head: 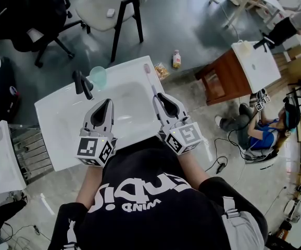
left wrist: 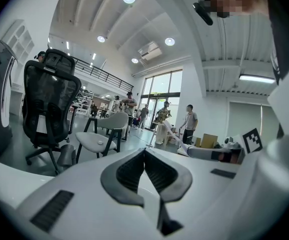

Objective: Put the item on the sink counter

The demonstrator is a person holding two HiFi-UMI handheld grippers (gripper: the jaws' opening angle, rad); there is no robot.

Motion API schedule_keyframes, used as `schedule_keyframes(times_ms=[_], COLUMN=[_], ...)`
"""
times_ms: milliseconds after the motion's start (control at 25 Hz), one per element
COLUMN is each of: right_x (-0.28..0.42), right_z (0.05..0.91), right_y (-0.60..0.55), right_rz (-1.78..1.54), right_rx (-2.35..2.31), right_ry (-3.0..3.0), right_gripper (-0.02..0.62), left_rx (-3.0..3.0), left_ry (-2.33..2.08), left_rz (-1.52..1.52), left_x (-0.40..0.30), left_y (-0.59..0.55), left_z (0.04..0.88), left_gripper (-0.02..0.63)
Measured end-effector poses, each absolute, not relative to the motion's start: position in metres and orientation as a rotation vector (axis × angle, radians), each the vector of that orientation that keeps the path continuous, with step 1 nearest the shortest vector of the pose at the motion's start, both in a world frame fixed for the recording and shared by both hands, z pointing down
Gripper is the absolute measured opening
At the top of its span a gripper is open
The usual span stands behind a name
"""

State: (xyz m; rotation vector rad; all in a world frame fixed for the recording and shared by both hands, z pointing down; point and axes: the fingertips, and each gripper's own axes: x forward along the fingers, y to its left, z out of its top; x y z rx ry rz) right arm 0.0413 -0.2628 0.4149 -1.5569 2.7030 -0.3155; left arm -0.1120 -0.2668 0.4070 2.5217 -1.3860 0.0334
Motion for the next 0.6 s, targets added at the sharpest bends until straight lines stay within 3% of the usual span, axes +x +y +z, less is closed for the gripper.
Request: schedule_keyframes(times_ms=[600], right_x=[0.036], right_z=[0.444], right_y=[-0.299], right_rz=[-0.341], right_rx=[-1.48], right_ry=[2.805], right_gripper=[0.069], left_rx=[2.494], left_ry=[-1.43], left_rz=[0.042], left_x=[-0.105], left_y=[-0.269], left_z=[0.41], left_gripper=[0.02])
